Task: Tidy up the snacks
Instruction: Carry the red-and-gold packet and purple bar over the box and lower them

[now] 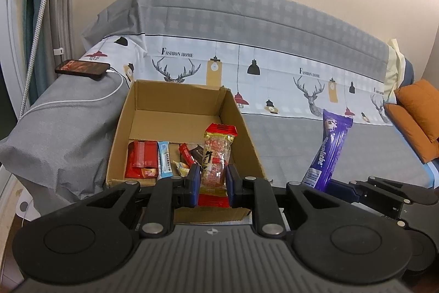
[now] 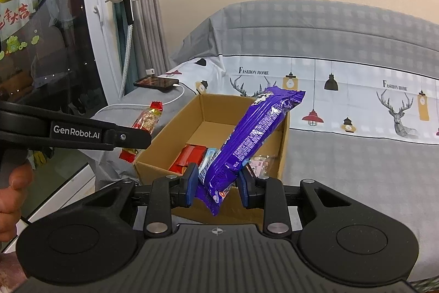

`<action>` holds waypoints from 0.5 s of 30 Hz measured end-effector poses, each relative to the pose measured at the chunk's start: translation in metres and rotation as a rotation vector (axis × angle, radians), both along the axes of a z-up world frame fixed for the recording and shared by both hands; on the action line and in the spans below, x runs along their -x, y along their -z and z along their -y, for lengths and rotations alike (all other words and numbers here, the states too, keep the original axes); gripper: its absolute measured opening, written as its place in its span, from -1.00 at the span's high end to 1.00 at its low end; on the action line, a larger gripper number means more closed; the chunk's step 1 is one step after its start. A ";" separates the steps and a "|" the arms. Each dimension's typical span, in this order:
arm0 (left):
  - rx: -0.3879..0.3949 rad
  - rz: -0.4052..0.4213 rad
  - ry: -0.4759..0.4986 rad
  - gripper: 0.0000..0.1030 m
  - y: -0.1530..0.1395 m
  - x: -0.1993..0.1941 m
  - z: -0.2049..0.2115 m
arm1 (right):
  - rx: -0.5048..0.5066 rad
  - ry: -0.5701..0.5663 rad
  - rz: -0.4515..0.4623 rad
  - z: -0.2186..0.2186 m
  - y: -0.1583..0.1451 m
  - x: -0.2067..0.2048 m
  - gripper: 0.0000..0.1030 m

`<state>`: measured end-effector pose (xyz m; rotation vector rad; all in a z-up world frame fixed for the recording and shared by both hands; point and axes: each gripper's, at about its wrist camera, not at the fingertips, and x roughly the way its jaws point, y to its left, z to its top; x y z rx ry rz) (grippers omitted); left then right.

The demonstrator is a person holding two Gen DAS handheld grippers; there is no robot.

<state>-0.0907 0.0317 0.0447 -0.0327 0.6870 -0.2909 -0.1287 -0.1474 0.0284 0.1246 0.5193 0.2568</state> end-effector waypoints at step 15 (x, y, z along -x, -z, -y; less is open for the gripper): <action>0.014 -0.012 -0.006 0.58 0.006 -0.004 -0.002 | 0.016 -0.007 -0.031 -0.003 0.004 -0.009 0.36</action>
